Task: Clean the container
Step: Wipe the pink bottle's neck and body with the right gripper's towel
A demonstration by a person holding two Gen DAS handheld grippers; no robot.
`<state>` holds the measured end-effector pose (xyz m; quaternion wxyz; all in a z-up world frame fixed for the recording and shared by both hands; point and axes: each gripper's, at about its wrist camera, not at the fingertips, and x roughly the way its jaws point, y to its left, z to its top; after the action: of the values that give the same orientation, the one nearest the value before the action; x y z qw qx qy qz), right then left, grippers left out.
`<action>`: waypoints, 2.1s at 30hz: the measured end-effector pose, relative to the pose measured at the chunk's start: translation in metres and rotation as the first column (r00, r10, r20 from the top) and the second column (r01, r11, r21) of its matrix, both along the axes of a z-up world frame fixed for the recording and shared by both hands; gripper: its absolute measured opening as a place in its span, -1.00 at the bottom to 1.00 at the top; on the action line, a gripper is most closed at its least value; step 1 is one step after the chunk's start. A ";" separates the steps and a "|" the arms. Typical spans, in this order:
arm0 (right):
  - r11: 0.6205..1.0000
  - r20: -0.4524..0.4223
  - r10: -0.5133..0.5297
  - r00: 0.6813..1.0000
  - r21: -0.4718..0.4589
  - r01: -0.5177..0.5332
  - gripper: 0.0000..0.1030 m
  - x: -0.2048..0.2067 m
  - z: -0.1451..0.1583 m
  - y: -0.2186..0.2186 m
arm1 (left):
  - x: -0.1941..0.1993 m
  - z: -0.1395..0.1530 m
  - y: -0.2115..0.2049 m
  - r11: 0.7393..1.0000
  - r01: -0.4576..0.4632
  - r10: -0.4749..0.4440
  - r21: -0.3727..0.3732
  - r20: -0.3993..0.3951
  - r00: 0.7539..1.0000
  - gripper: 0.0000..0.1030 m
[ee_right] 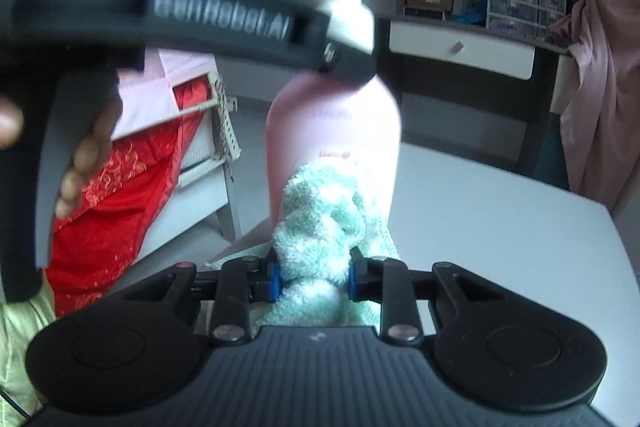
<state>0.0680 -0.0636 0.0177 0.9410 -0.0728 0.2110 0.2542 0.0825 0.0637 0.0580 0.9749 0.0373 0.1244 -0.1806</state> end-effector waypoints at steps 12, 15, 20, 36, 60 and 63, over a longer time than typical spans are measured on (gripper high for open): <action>1.000 0.025 -0.003 1.000 0.005 0.003 -0.47 0.006 0.009 -0.008 | 0.001 0.000 0.002 1.000 0.002 -0.002 0.001 0.000 1.000 -0.24; 1.000 0.004 -0.003 1.000 -0.006 0.003 -0.47 0.011 0.000 -0.006 | 0.001 -0.001 0.002 1.000 0.001 -0.001 0.000 0.001 1.000 -0.24; 1.000 -0.041 0.007 0.999 -0.019 -0.008 -0.46 0.018 -0.014 -0.003 | 0.002 -0.001 0.004 1.000 0.002 -0.002 0.000 0.001 1.000 -0.24; 1.000 -0.035 0.010 0.999 -0.014 -0.011 -0.46 0.016 -0.009 -0.007 | 0.002 -0.001 0.006 1.000 0.004 -0.004 0.002 0.000 1.000 -0.24; 1.000 -0.045 -0.008 0.999 -0.005 0.008 -0.46 0.031 -0.008 -0.018 | 0.006 0.001 0.001 1.000 0.003 -0.003 0.005 0.000 1.000 -0.24; 1.000 -0.068 -0.011 0.998 -0.016 0.010 -0.46 0.034 -0.016 -0.016 | 0.007 0.001 0.001 1.000 0.005 -0.005 0.004 0.000 1.000 -0.24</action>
<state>0.1022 -0.0792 0.0017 0.9341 -0.0704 0.2453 0.2497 0.0893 0.0644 0.0592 0.9744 0.0397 0.1246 -0.1828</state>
